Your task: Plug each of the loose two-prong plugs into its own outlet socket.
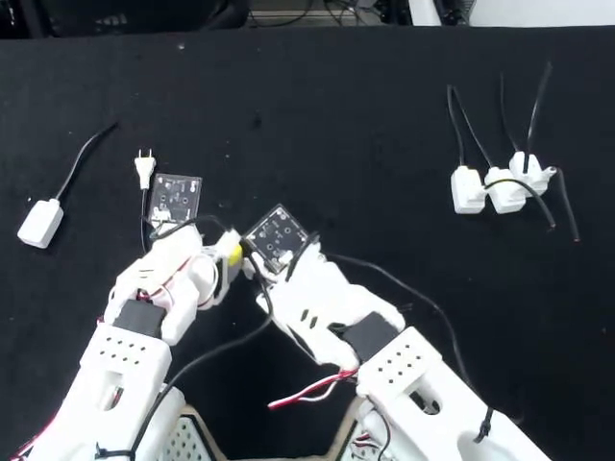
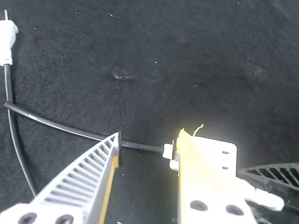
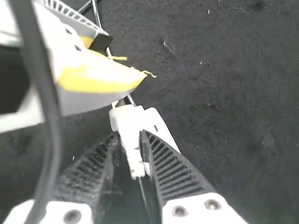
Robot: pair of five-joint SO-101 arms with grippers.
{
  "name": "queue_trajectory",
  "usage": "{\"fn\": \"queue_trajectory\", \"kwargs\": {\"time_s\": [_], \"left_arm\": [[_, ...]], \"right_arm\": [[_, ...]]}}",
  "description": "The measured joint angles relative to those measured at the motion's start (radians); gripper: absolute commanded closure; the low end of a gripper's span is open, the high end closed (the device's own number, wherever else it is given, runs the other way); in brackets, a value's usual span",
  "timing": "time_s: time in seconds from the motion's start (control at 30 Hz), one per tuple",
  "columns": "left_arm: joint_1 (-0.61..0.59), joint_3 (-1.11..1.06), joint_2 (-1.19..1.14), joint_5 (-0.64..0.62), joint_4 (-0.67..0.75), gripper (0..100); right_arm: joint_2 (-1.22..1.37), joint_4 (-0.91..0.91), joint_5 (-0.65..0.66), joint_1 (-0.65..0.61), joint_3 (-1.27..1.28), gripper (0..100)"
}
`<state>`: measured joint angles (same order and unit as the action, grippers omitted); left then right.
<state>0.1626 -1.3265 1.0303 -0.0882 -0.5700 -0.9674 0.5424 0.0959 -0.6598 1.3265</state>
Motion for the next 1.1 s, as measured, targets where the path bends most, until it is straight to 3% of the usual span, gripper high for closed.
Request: {"fn": "queue_trajectory", "kwargs": {"time_s": [0.77,1.1], "left_arm": [[-0.002,0.008,0.000,0.000,0.002,80],[-0.037,0.040,-0.002,0.003,-0.006,80]], "right_arm": [[0.000,-0.006,0.000,0.000,0.000,98.8],[-0.002,-0.008,-0.003,0.117,-0.002,98.8]]}}
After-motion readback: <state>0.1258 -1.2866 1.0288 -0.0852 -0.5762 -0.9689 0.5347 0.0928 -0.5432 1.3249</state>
